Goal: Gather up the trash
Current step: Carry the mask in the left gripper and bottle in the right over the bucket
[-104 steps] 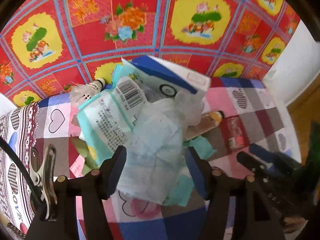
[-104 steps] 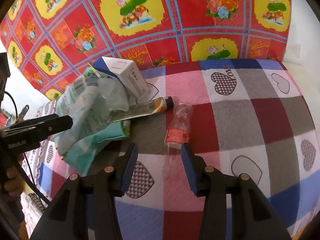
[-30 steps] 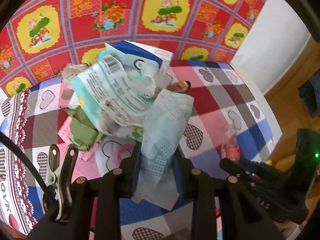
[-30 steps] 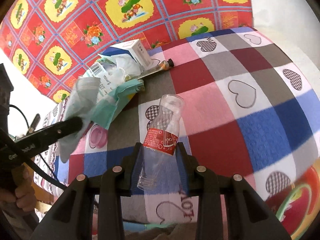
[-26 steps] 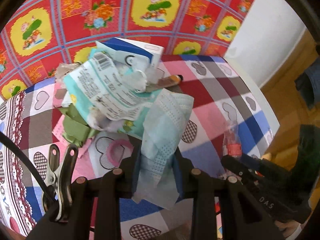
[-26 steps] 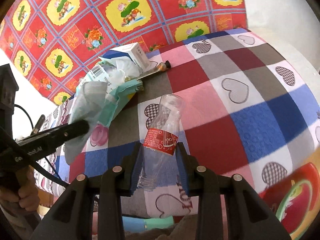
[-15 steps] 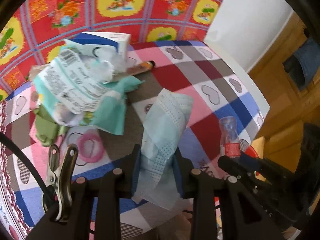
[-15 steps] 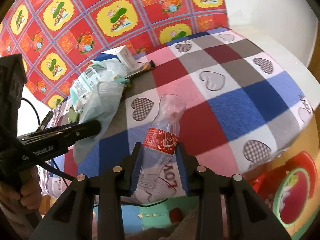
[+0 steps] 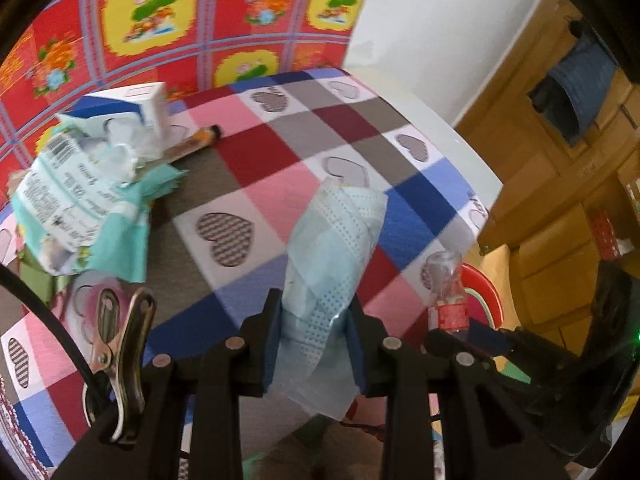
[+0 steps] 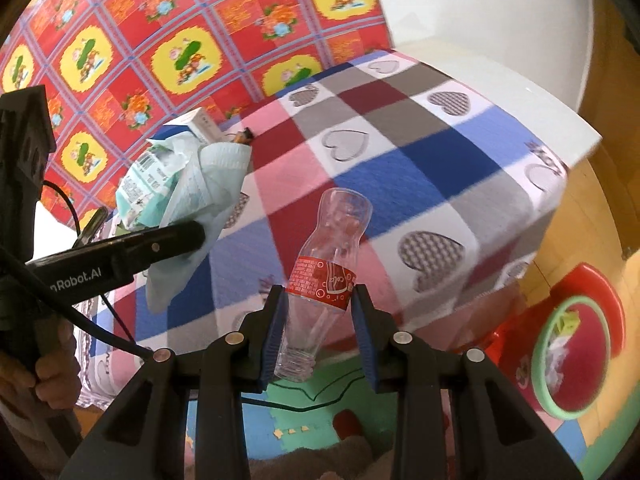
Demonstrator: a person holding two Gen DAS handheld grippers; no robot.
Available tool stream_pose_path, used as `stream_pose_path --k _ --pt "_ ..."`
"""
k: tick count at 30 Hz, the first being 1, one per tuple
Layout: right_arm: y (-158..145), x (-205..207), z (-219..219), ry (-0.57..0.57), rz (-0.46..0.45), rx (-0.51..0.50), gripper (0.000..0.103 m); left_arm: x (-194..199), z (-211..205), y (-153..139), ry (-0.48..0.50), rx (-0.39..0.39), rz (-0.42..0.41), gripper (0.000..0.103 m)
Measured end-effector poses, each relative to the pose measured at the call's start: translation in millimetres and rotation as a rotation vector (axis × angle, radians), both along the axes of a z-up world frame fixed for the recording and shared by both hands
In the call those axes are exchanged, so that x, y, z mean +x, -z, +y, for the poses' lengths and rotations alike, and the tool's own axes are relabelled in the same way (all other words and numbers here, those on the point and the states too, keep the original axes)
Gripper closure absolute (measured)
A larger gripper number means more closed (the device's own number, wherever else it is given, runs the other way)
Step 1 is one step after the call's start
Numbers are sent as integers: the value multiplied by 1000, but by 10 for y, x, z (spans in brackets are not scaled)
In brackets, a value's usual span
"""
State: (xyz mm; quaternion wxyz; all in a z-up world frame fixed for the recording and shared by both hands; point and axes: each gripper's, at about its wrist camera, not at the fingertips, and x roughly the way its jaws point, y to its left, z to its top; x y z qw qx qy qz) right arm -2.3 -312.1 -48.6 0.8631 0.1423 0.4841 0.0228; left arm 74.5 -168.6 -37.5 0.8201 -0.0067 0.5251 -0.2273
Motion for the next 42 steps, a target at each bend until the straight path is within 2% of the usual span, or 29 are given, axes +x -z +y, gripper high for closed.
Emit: stream_pose_path --k 13,26,34,42 --pt "-54 -507 -606 118 -5 15 69 -273 -776 -22 124 9 -4 72" --pt "35 -1187 -1493 283 23 36 69 -709 -1862 95 285 11 22 72" --pt "155 -1589 -2061 386 42 61 69 -988 -2537 297 391 16 59 72" --pt "458 -1958 -2596 483 79 71 69 -1289 -3221 704 515 60 107 72"
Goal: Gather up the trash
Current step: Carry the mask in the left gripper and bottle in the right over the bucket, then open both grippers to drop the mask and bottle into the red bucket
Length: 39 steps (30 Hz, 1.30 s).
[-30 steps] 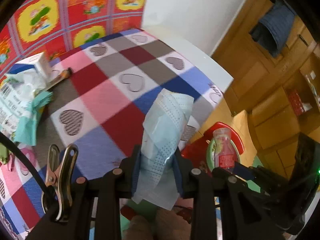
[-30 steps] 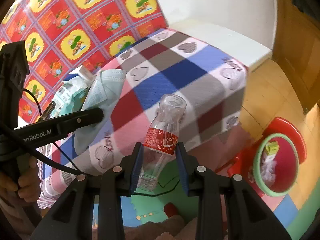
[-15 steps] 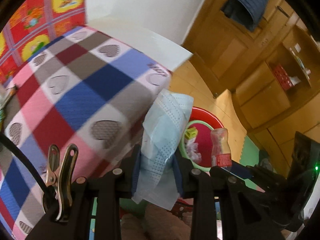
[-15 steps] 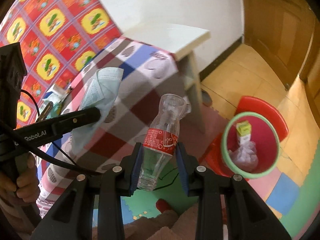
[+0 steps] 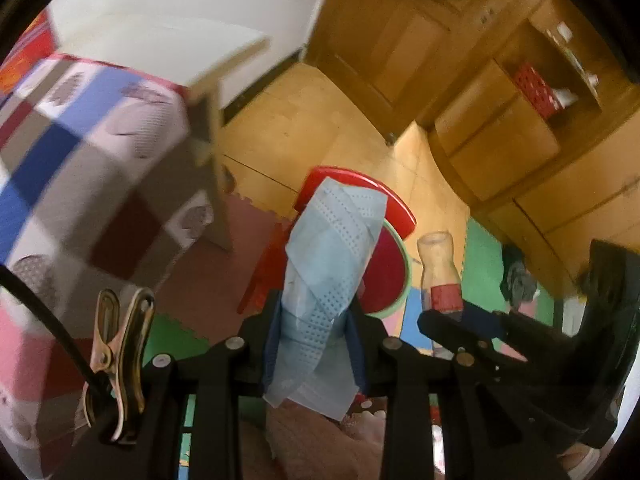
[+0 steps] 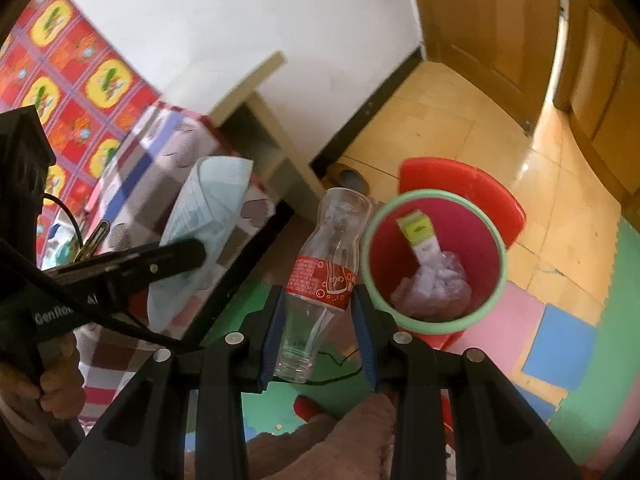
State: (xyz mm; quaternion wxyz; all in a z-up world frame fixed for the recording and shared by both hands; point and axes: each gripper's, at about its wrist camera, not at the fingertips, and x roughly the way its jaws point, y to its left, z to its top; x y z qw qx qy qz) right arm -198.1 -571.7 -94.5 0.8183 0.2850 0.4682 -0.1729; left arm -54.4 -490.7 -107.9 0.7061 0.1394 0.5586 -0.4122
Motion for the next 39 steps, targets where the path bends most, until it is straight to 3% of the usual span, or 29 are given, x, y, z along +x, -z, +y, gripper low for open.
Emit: stream_pose_path --k 8,23,28,39 --pt "396 -126 -393 48 64 -18 69 -246 -630 530 119 47 10 72" --pt "1159 -98 -937 83 190 -30 69 -200 -1342 1447 156 128 72 72" --pt "1247 -64 -992 84 206 -32 69 -189 -1457 1560 169 151 78 72" --pt "1244 -81 -1025 97 209 -76 66 -157 -1542 1562 179 193 46 54"
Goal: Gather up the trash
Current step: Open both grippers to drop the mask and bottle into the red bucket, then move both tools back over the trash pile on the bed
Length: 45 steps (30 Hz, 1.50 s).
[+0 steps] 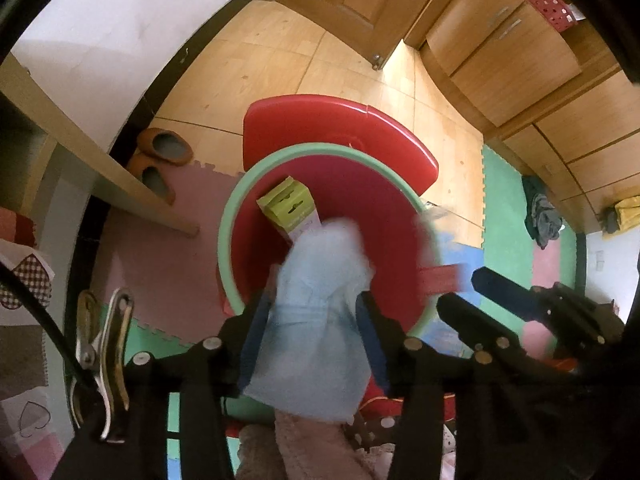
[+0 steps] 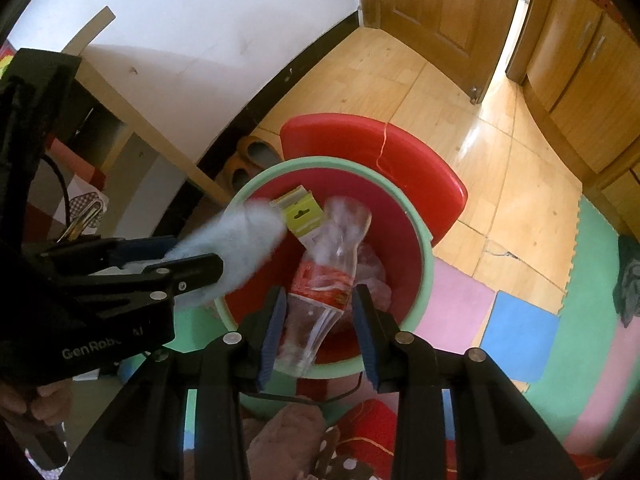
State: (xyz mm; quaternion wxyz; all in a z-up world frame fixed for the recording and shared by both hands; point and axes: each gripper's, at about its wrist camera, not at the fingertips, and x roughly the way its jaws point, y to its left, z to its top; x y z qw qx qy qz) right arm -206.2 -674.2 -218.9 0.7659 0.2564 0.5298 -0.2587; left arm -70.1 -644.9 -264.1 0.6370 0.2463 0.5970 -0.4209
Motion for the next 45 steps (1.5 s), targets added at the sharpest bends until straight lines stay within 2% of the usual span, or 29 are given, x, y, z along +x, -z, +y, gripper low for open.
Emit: stream_pose_path --k 6,22,32,45 --pt "-29 -20 -41 18 -1 -5 56 -1 7 -36 -6 -4 2 53" --pt "-358 -29 86 25 -32 -46 56 -18 198 -387 -37 -42 -3 53" --pt "-777 59 244 0 -103 -80 56 52 482 -857 -92 -100 -35 53" --pt "-1282 331 694 -76 -164 -112 56 263 1045 -1469 -181 -171 -84 53"
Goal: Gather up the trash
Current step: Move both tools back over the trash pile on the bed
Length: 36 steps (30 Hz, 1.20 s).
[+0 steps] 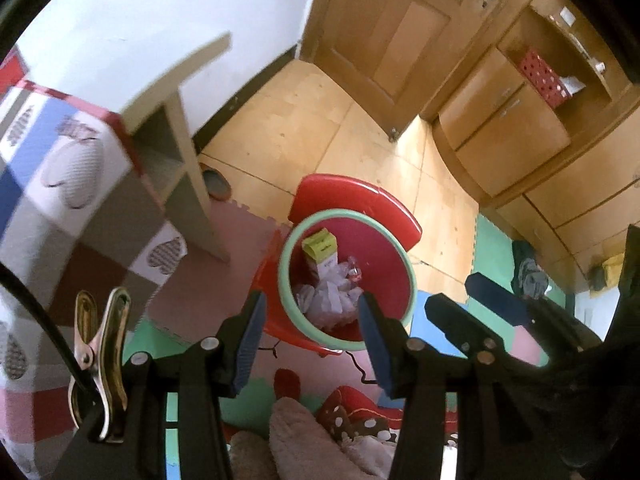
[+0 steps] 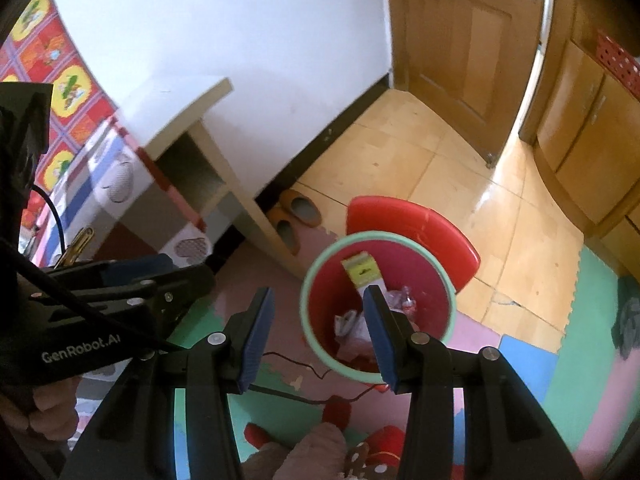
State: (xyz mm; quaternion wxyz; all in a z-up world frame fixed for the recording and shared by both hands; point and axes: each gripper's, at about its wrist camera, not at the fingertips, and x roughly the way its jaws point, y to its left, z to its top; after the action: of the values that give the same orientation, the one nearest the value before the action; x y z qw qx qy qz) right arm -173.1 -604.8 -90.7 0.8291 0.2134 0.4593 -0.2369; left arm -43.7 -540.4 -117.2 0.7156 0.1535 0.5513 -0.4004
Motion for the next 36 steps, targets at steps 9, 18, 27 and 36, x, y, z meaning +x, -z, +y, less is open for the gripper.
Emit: stream_pose_path --k 9,18,27,36 --pt "-334 284 459 -85 -42 -17 56 238 604 -421 -88 -55 -29 53" --pt "-591 617 1066 -198 -76 -44 56 460 1297 -717 -193 -89 -71 53" --pt "-775 906 1643 -290 -114 -61 56 631 1978 -945 -288 -87 -129 53" --pt "-908 1176 2328 -398 -144 -61 56 788 2790 -1116 -401 -92 -163 53"
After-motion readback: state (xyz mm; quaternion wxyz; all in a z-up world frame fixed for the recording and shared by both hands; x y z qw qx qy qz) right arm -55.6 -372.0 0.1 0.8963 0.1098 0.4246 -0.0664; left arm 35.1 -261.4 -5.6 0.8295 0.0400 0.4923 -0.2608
